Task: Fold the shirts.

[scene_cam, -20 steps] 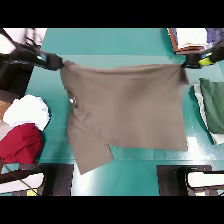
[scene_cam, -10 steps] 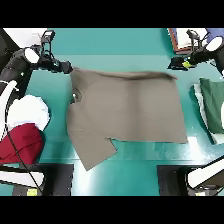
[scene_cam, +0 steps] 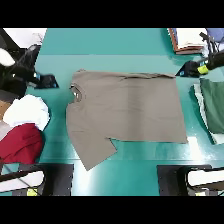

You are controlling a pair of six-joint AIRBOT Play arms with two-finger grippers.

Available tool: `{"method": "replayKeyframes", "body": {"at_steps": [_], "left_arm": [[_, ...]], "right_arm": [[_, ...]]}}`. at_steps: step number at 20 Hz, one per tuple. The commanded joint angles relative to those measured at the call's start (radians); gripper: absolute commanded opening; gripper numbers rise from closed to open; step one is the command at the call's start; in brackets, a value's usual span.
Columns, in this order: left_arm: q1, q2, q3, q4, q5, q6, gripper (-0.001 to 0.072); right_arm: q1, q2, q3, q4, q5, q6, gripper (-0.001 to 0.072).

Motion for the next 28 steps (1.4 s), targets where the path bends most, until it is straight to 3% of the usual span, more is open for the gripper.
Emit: {"method": "replayKeyframes", "body": {"at_steps": [1,6,17,18,20,22,27,28], "left_arm": [[0.021,0.184,-0.326,-0.066,-0.024,-0.002,0.049],[0.021,0.286,-0.645,-0.193,0.007,0.034,0.049],[-0.055,0.285,-0.766,-0.312,0.221,0.056,0.0488],[-0.065,0.285,-0.766,-0.312,0.223,0.046,0.0446],[-0.068,0.285,-0.766,-0.313,0.221,0.046,0.0021],[-0.068,0.285,-0.753,-0.312,0.203,0.037,0.0024],[-0.069,0.301,-0.677,-0.315,0.148,0.059,0.0024],[-0.069,0.3,-0.671,-0.315,0.151,0.059,0.0024]], "right_arm": [[-0.062,0.158,-0.279,0.185,0.029,-0.079,0.0365],[-0.11,0.319,-0.521,0.204,-0.013,-0.106,0.0366],[-0.205,0.476,-0.598,0.202,-0.008,-0.119,0.0365],[-0.217,0.476,-0.598,0.2,-0.002,-0.118,0.0365],[-0.246,0.475,-0.598,0.195,0.019,-0.119,0.0365],[-0.294,0.475,-0.599,0.179,0.055,-0.119,0.0365],[-0.458,0.499,-0.766,-0.096,0.071,-0.085,0.0369],[-0.492,0.498,-0.826,-0.117,0.065,-0.085,0.0421]]}}
